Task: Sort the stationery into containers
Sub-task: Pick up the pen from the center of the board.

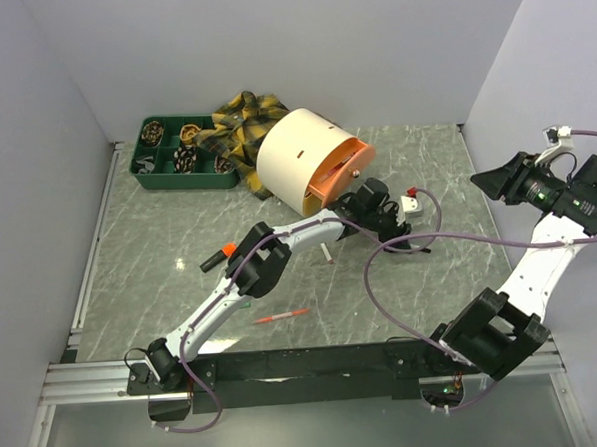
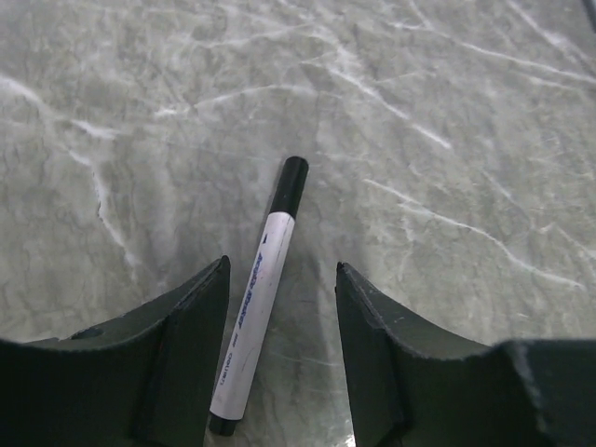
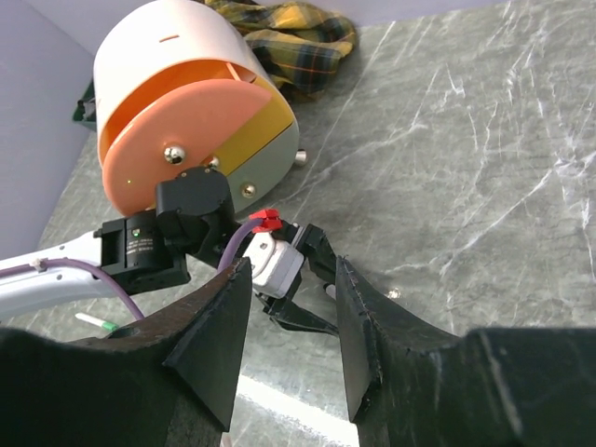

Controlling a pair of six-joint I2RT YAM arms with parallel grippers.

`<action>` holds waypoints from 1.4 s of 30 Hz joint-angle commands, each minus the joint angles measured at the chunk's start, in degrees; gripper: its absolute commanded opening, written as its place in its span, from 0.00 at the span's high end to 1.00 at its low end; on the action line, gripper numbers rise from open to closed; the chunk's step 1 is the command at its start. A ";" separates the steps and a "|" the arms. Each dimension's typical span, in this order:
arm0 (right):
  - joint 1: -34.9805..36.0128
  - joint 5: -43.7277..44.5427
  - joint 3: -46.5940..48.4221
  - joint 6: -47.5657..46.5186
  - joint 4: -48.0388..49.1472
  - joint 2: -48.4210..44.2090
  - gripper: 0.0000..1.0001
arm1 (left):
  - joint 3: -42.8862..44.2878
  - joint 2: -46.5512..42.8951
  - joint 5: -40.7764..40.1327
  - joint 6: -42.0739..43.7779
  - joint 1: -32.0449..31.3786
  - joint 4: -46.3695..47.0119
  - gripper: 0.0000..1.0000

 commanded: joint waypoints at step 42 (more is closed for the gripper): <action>-1.44 -2.92 1.87 3.00 5.74 -1.17 0.61 | -19.23 -30.16 -7.59 13.17 -3.44 -19.28 0.99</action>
